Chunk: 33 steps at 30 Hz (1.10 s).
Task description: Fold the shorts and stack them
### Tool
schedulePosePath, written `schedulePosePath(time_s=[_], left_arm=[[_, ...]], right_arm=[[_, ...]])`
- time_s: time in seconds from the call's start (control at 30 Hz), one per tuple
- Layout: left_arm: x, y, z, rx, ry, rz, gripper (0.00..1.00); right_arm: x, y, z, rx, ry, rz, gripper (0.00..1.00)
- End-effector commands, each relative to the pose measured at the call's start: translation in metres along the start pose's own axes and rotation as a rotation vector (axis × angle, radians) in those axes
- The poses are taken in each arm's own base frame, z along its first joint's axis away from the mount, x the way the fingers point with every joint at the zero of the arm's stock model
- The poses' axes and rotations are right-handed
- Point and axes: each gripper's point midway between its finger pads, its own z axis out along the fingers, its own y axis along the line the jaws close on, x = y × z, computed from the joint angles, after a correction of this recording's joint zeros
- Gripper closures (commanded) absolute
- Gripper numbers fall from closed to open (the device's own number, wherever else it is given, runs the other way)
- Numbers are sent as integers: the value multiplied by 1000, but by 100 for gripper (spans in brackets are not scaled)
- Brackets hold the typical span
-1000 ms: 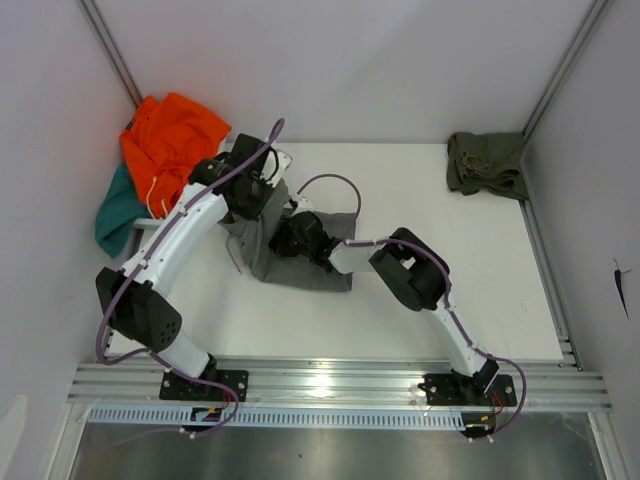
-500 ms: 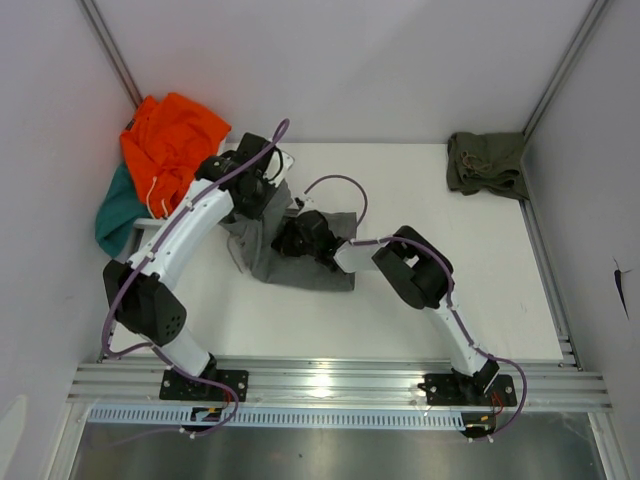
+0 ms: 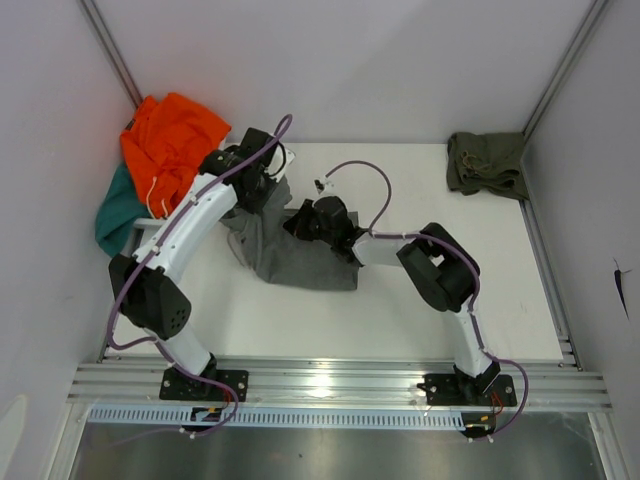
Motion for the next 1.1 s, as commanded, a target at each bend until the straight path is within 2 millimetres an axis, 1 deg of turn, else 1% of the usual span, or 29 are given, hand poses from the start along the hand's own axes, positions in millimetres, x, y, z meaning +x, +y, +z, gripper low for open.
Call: schedulePosePath(time_s=[0.0,0.03,0.1,0.13,0.17,0.2,0.23,0.27,0.3,0.33,0.37,0.4,0.43,0.47,0.5,0.53,0.57,0.6,0.63,0.67,0.7,0.73,0.8,0.83,0.87,0.93,1.07], left_arm=[[-16,5,-13,-22,-50,-19,100],[-18,4,-15,-15,-55,-19,99],[-20,4,-14,-10,-50,-19,99],[-22,5,-15,-16,-53,-19,99],[-22,6,-15,-22,-48,-14,100],[-24,7,-15,-29,-44,-11,99],[-28,7,-17,-30,-54,-6,99],[-28,6,-18,-32,-44,5,99],[-32,8,-21,-40,-52,8,100],[-36,8,-22,-45,-57,16,99],[-38,8,-23,-48,-59,21,99],[-41,8,-26,-50,-67,22,99],[-44,7,-26,-48,-70,27,99],[-45,7,-26,-51,-71,31,99],[-46,6,-26,-51,-72,35,99],[-45,3,-23,-48,-66,41,99],[-46,2,-22,-44,-65,45,99],[-46,-1,-21,-41,-62,48,99],[-46,-4,-20,-38,-61,59,99],[-47,-7,-19,-40,-61,64,99],[-47,-9,-17,-45,-59,72,99],[-48,-14,-16,-50,-60,88,99],[-49,-18,-13,-57,-52,103,99],[-51,-23,-13,-55,-56,111,99],[-51,-24,-12,-62,-54,118,100],[-52,-29,-10,-72,-52,133,100],[-57,-42,-7,-67,-56,152,100]], right_arm=[[-19,13,-3,-27,-46,-11,95],[-15,8,1,-23,-40,-9,95],[-14,6,5,-25,-35,-4,95],[-12,3,7,-17,-32,0,94],[-13,1,7,-13,-37,4,95],[-10,-5,4,1,-34,8,95],[-12,-7,1,7,-43,9,95],[-23,-6,-5,8,-66,10,95],[-26,-7,-10,11,-75,9,96],[-19,-19,-22,26,-76,10,97],[-39,-14,-36,39,-142,-5,97],[-45,-19,-46,61,-159,-18,97],[-38,-34,-57,113,-139,-35,97],[-53,-29,-70,125,-170,-75,96],[-50,-44,-79,185,-143,-93,96],[-48,-53,-87,220,-132,-108,96],[-48,-59,-94,242,-127,-133,95],[-53,-58,-103,248,-129,-138,95],[-52,-70,-110,281,-113,-140,94],[-43,-81,-119,308,-91,-144,94],[-45,-84,-128,325,-90,-150,94],[-46,-91,-134,350,-94,-155,93],[-33,-105,-146,399,-57,-165,92],[-34,-106,-150,410,-60,-168,92],[-28,-113,-152,429,-43,-169,91],[-21,-123,-157,460,-27,-163,91],[-9,-138,-155,473,6,-137,91]])
